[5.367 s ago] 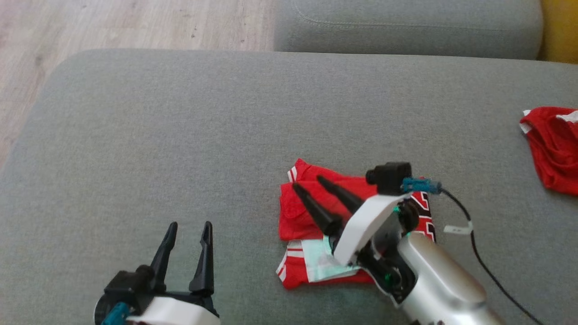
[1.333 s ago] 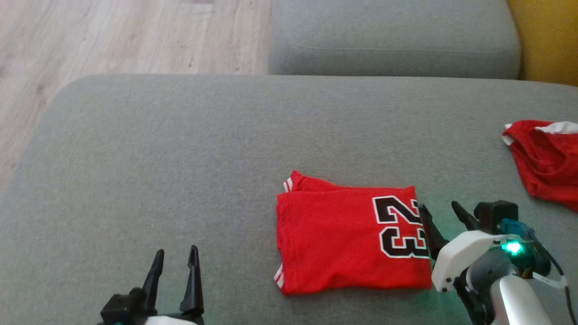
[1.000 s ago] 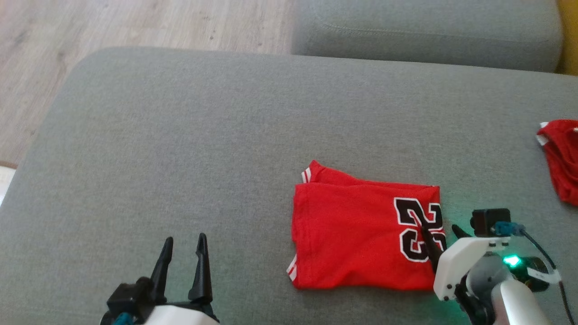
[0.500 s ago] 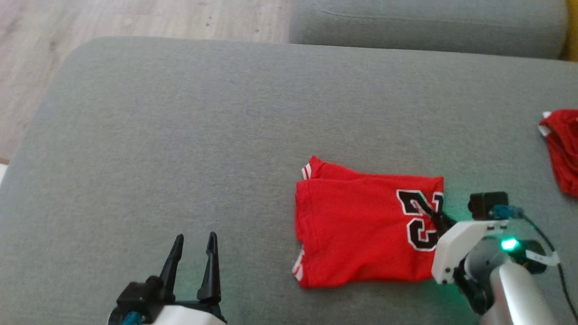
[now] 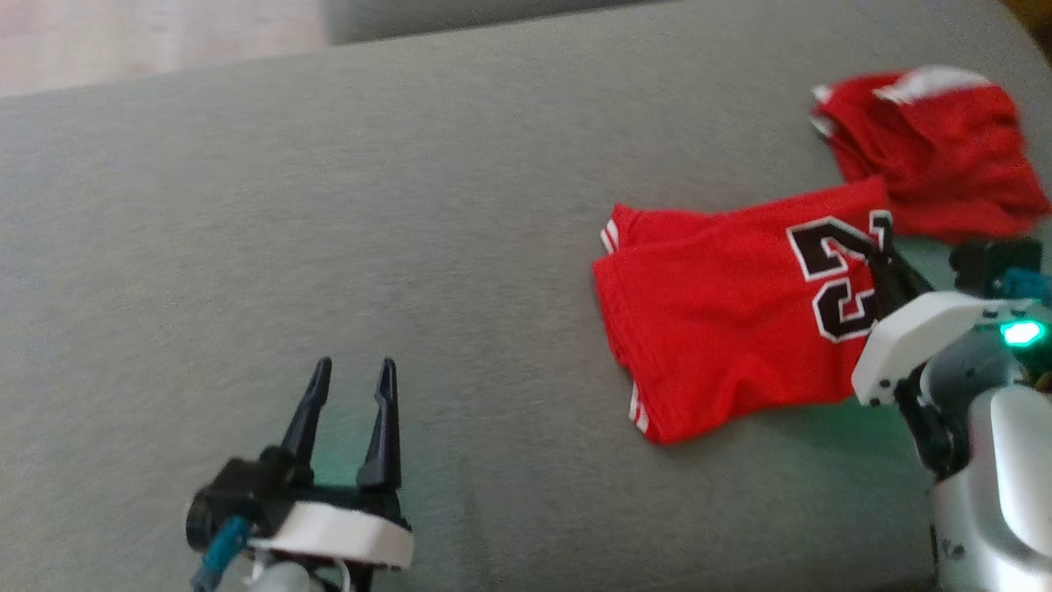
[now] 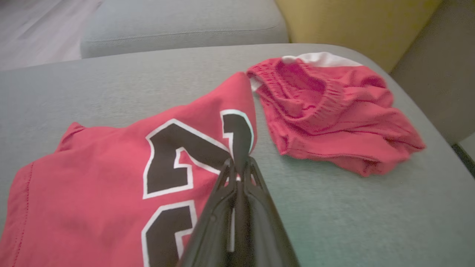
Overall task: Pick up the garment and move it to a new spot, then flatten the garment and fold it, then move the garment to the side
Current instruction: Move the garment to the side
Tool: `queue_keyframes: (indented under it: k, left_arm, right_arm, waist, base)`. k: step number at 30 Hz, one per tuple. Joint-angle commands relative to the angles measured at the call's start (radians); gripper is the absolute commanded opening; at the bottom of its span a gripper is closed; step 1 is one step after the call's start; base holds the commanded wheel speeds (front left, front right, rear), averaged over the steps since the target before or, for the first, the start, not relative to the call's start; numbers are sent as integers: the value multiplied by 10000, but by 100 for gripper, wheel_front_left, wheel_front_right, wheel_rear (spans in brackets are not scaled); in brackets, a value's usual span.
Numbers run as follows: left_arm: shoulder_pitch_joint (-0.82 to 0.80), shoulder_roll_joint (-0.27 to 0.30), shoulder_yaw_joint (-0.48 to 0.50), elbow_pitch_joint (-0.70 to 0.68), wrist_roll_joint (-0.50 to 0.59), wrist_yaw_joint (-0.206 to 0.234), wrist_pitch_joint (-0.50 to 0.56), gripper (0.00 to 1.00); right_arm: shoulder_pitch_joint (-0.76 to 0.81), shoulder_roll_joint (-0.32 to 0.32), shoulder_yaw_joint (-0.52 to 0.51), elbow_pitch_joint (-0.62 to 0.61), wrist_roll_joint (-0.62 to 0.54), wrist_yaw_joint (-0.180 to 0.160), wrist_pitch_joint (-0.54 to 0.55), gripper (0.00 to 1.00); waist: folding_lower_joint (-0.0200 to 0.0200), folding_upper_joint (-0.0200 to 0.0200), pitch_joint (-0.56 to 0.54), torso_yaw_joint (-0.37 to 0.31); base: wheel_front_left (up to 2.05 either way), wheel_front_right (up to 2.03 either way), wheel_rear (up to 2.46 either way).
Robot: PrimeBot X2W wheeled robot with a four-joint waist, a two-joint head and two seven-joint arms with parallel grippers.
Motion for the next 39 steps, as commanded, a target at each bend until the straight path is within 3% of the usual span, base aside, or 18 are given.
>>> queue_keyframes:
  k: [1, 7, 13, 25, 34, 39]
  left_arm:
    - [-575, 241, 421, -400, 139, 31, 58, 100]
    - [-904, 552, 428, -695, 311, 110, 418, 100]
    - [-987, 791, 389, -904, 418, 186, 699, 100]
    - [-1024, 655, 366, -855, 308, 221, 601, 100]
    - [-1121, 476, 344, -699, 248, 169, 390, 100]
    - [-1163, 454, 335, -662, 246, 148, 323, 100]
  right_arm:
    - [-591, -63, 202, -433, 67, -7, -177, 0]
    - [-1178, 186, 261, -184, 135, -7, -621, 0]
    - [-1507, 325, 284, 162, 175, -7, -981, 0]
    - [-3161, 373, 846, 388, 138, -7, -830, 0]
    - [-5008, 6, 32, 1610, 31, -7, -597, 0]
    - [-5558, -614, -696, 2138, -185, -7, -587, 0]
  waist:
    - [-1, 0, 973, -1491]
    - [-1, 0, 1522, -2631]
    - [-1, 0, 1646, -2883]
    - [-1, 0, 1328, -2097]
    - [-1, 0, 1372, -1259]
    - [-1, 0, 1498, -943]
  base:
    - [0, 0, 0]
    - [0, 0, 0]
    - [0, 0, 0]
    - [0, 0, 0]
    - [0, 0, 0]
    - [0, 0, 0]
